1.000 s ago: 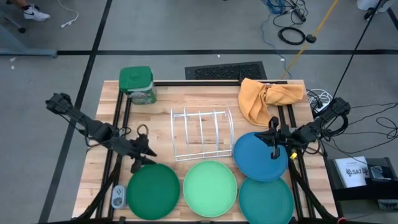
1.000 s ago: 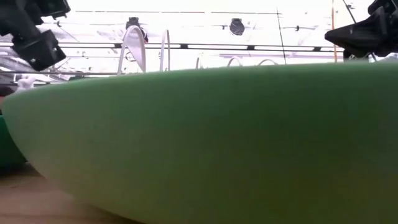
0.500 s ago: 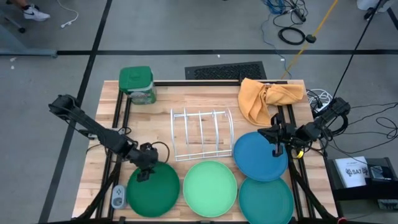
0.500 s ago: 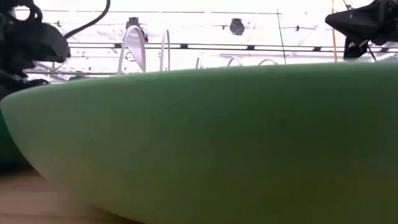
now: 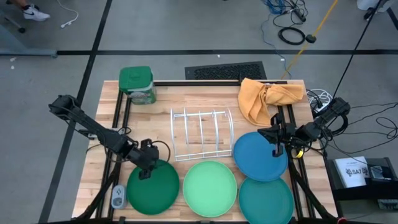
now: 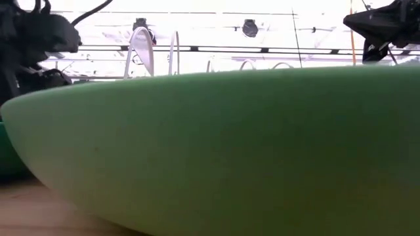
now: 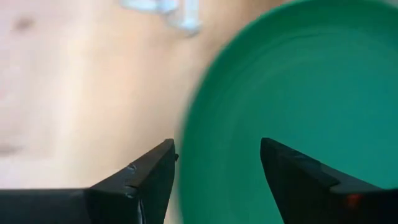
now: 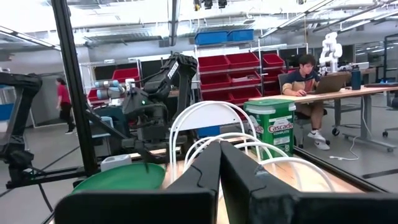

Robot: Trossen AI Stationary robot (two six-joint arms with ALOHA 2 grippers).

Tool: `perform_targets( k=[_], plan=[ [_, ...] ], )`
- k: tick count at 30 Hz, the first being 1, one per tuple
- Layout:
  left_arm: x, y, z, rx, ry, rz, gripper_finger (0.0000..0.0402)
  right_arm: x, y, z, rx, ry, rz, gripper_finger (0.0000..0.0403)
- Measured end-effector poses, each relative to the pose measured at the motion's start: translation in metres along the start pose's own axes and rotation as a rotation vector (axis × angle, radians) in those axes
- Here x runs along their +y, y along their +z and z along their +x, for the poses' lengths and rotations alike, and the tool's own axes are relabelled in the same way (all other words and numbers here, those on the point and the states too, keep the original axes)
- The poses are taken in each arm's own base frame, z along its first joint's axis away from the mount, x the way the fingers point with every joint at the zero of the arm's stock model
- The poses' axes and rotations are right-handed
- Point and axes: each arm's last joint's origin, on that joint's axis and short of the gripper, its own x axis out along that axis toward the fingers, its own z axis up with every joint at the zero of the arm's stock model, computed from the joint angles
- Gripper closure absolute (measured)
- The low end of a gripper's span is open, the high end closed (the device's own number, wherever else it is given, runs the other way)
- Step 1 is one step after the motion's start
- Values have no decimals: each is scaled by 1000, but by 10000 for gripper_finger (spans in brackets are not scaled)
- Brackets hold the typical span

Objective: Sort dishes
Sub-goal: Put the green plate in the dish rack

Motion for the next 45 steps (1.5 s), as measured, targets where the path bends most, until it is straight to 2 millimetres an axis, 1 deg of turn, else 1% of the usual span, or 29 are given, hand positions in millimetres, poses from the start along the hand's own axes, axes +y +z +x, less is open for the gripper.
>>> perform_targets(
  k=[2, 4, 11, 17, 22, 25, 27, 30, 36, 37, 40, 42, 45],
  plan=[
    [4, -4, 1, 28, 70, 5, 166, 0, 0, 0, 0, 0, 0, 399],
    [6, -4, 3, 46, 91, 0, 166, 0, 0, 0, 0, 1, 0, 399],
    [11, -3, 16, 144, 83, -7, 166, 0, 0, 0, 0, 1, 0, 399],
    [15, -3, 30, 198, 124, 2, 166, 0, 0, 0, 0, 1, 0, 399],
    [14, 2, 37, 185, 101, 30, 171, 0, 0, 0, 1, 1, 0, 399],
    [14, 3, 39, 180, 92, 28, 194, 0, 0, 0, 1, 1, 0, 399],
    [14, 3, 39, 181, 91, 28, 219, 0, 0, 0, 1, 1, 0, 399],
    [14, 3, 39, 183, 89, 31, 267, 0, 0, 0, 1, 1, 0, 399],
    [12, 5, 38, 171, 73, 23, 379, 0, 0, 0, 1, 1, 0, 399],
    [12, 6, 37, 165, 70, 22, 387, 0, 0, 0, 1, 1, -1, 399],
    [11, 8, 35, 173, 71, 22, 393, 0, 0, 0, 2, 1, -1, 399],
    [9, 12, 30, 186, 77, 35, 396, 0, 0, 0, 4, 0, -3, 399],
    [6, 21, 17, 214, 103, 90, 398, 0, 0, 0, 4, 0, -3, 399]
  ],
)
